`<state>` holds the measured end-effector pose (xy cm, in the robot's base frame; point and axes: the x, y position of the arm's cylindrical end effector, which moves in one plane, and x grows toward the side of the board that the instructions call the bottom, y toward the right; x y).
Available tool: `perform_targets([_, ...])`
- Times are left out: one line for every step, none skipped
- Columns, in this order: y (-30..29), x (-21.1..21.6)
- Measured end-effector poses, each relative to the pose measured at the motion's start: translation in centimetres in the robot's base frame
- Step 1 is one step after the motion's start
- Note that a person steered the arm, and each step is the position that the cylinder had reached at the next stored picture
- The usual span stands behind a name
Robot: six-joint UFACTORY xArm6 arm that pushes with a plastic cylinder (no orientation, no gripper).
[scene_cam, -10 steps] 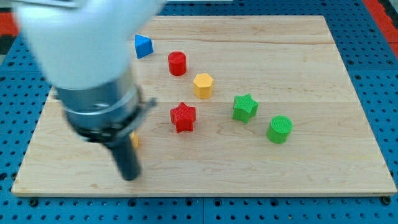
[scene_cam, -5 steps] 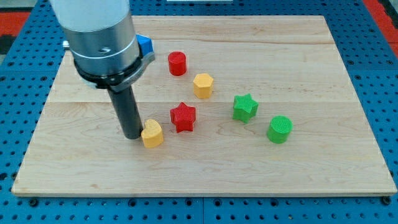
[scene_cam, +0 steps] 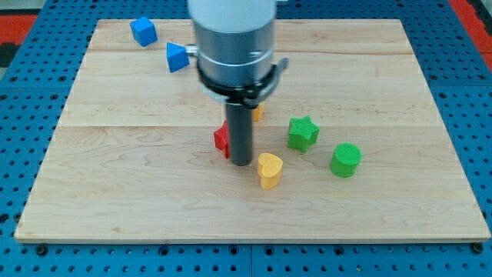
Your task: Move the yellow heart bottom right to the green circle
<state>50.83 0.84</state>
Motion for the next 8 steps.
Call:
perform_targets([4.4,2.6])
perform_targets([6.4,4.1])
perform_targets([1.3,4.9])
perform_targets([4.3,7.1])
perform_targets([9.4,7.1])
perform_targets([11.7,7.5])
perform_targets([12.3,7.9])
perform_targets([10.8,8.2])
